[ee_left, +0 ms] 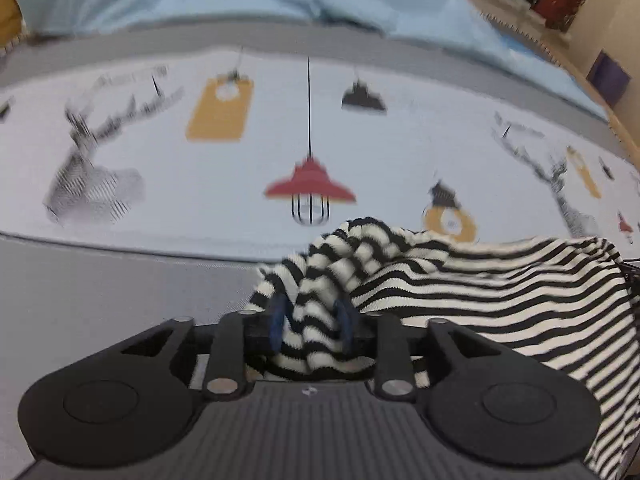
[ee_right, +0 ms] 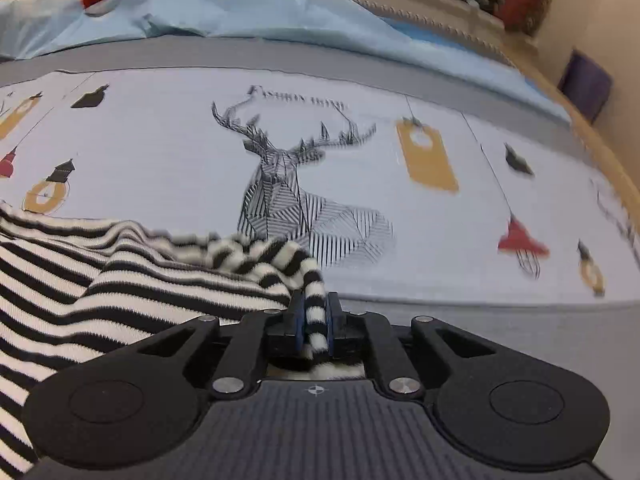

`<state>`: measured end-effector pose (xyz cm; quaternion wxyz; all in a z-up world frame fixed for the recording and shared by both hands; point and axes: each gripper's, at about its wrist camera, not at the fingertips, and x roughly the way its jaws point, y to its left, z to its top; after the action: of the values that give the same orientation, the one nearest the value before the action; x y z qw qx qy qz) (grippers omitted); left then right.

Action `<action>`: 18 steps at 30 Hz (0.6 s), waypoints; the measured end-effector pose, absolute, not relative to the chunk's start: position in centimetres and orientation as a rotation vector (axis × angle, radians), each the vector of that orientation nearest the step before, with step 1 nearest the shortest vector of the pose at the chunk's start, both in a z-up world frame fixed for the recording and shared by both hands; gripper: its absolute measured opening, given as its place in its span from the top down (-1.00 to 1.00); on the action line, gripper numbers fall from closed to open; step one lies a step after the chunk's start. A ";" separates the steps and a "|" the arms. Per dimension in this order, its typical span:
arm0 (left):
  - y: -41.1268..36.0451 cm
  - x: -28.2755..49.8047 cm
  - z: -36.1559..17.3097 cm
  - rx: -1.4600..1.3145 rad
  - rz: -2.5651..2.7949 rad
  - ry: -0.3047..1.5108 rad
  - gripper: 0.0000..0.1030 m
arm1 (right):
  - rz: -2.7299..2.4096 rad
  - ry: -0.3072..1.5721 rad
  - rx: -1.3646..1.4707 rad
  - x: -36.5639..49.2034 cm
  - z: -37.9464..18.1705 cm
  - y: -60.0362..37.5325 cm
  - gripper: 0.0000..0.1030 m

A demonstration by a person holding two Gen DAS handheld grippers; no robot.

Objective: Fold small clothes
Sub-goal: 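Lift the striped hoodie with both tools and swing it over onto the bed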

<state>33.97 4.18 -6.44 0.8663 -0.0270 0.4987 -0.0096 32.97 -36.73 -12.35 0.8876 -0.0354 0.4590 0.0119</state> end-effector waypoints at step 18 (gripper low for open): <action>9.9 20.9 -5.6 -0.267 -0.001 1.252 0.13 | 0.049 1.078 0.393 16.2 -7.8 -45.6 0.12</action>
<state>20.85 9.90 -5.60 0.8020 -0.1246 0.5841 -0.0003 16.16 -45.60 -7.84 0.8397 0.1861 0.5097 0.0230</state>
